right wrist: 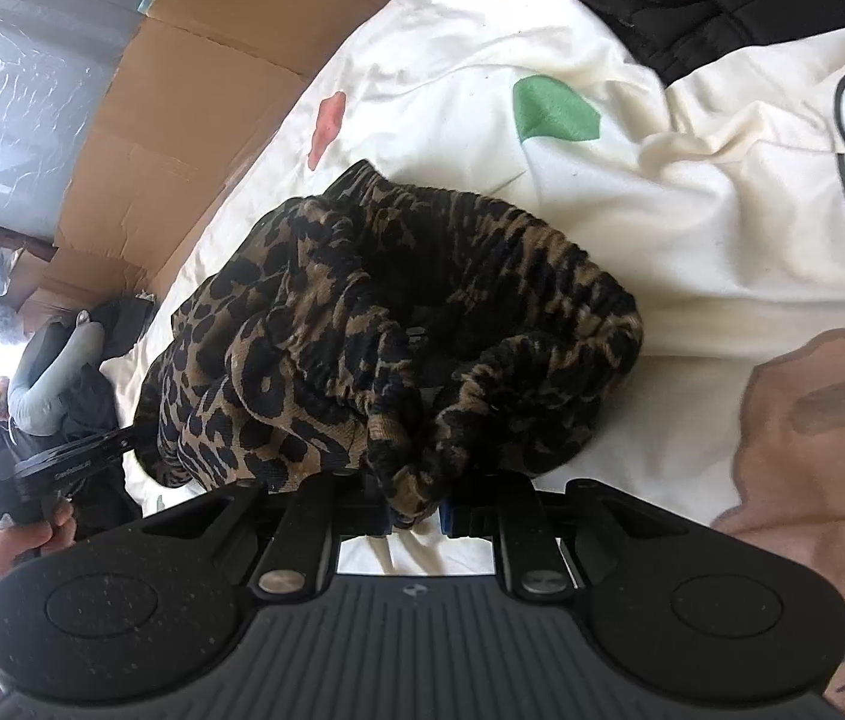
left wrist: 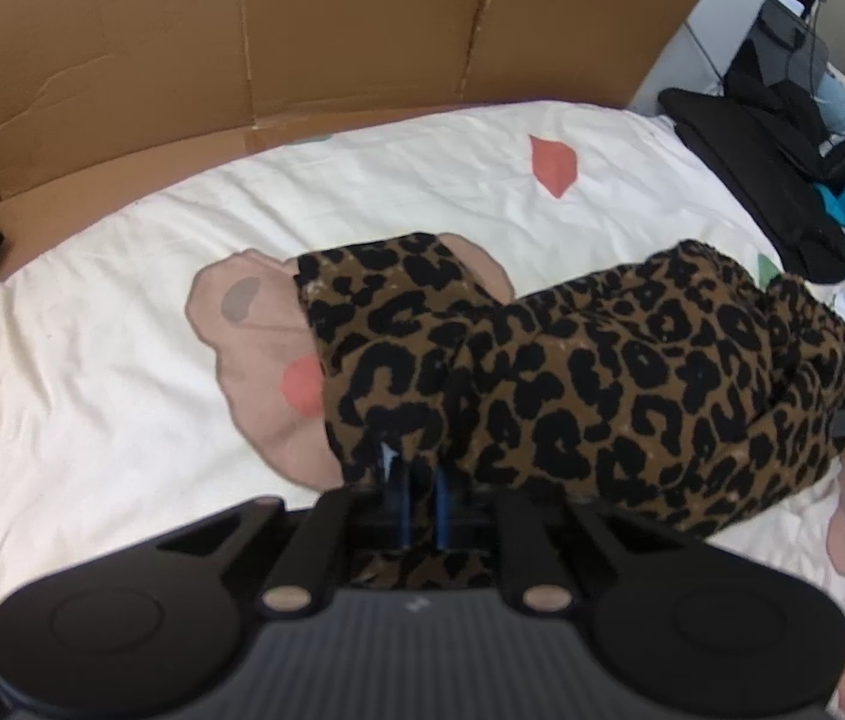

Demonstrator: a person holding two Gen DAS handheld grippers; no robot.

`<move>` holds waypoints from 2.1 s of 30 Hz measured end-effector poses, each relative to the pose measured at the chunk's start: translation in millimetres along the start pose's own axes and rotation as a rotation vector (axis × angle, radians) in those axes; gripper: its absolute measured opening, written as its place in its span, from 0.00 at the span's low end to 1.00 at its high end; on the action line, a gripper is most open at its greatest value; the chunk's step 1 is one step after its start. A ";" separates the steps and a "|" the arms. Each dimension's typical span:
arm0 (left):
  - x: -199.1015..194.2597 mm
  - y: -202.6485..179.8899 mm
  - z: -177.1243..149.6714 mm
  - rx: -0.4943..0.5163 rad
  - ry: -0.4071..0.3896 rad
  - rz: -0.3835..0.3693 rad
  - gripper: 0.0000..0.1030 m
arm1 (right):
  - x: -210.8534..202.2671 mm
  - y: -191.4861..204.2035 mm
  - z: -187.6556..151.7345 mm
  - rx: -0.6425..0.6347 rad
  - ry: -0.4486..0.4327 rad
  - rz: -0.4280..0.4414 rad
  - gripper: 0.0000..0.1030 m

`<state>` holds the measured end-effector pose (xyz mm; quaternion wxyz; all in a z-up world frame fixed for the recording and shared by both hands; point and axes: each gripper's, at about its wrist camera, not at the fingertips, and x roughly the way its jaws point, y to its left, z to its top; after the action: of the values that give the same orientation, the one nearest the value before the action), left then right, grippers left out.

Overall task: Fold clothes
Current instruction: 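Grasp the leopard-print fabric with both grippers and lift it off the duvet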

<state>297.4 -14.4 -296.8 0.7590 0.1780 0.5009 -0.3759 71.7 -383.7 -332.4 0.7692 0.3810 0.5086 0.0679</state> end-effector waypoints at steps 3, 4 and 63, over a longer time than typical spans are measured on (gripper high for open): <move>-11.8 -6.1 -4.5 0.004 0.008 0.018 0.08 | -7.2 -1.5 1.7 -0.003 -0.004 -0.017 0.11; -16.5 -8.2 -5.7 0.001 0.011 0.030 0.07 | -10.1 -1.8 2.6 -0.004 -0.006 -0.021 0.11; -178.9 -37.6 -188.8 -0.525 0.139 0.042 0.05 | -76.7 20.1 9.6 -0.218 0.129 -0.172 0.09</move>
<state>112.4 153.3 -214.9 0.7508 0.0109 0.6281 -0.2040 49.1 -412.3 -261.4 0.7747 0.2454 0.5772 0.0810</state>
